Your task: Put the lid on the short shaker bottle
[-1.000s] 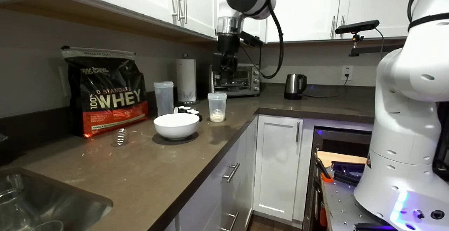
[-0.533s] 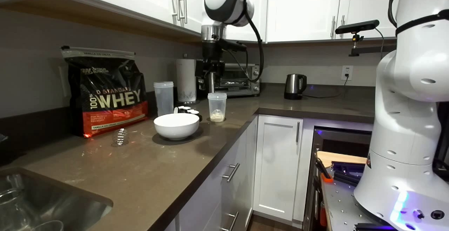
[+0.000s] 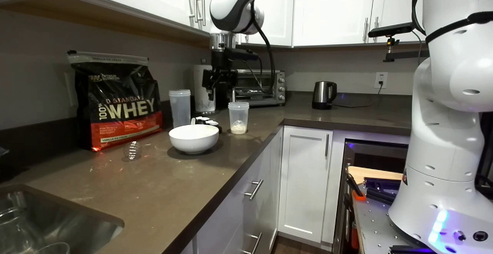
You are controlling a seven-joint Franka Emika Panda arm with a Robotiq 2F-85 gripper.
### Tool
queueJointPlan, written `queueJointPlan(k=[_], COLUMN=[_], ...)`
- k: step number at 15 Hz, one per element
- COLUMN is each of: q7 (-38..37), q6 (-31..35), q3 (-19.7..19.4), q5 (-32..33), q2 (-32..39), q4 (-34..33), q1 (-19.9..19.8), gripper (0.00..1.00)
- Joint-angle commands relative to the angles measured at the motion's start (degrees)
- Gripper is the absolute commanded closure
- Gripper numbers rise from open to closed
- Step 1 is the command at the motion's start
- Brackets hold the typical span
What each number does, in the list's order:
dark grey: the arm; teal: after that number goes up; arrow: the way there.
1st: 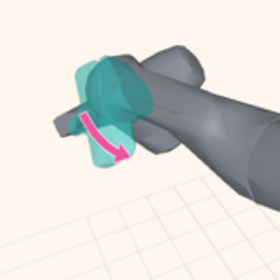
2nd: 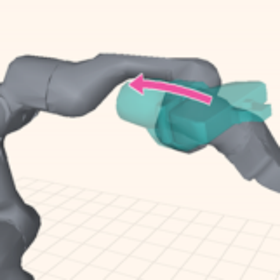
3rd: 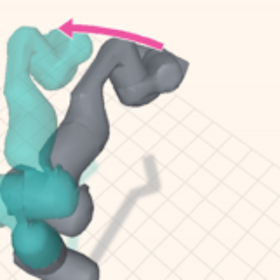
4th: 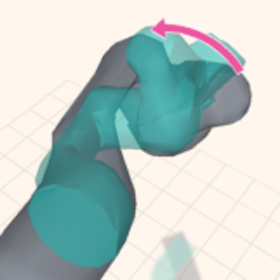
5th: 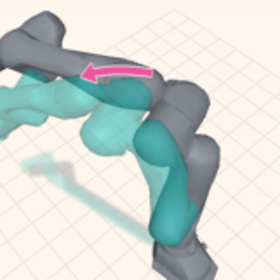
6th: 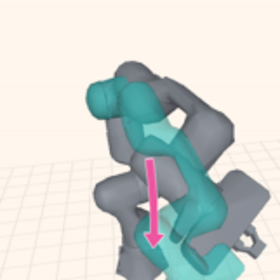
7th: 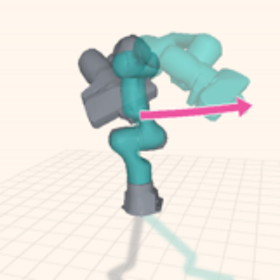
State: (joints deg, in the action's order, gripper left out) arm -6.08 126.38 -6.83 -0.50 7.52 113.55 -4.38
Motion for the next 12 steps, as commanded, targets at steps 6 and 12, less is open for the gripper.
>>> queueJointPlan(k=[6, 12], q7=[-2.73, -8.67], q6=[2.04, 4.41], q3=[0.17, -0.69], q5=[-0.03, 1.55], q2=[1.91, 8.54], q4=[-1.47, -7.64], q1=[-0.34, 0.07], gripper=[0.0, 0.0])
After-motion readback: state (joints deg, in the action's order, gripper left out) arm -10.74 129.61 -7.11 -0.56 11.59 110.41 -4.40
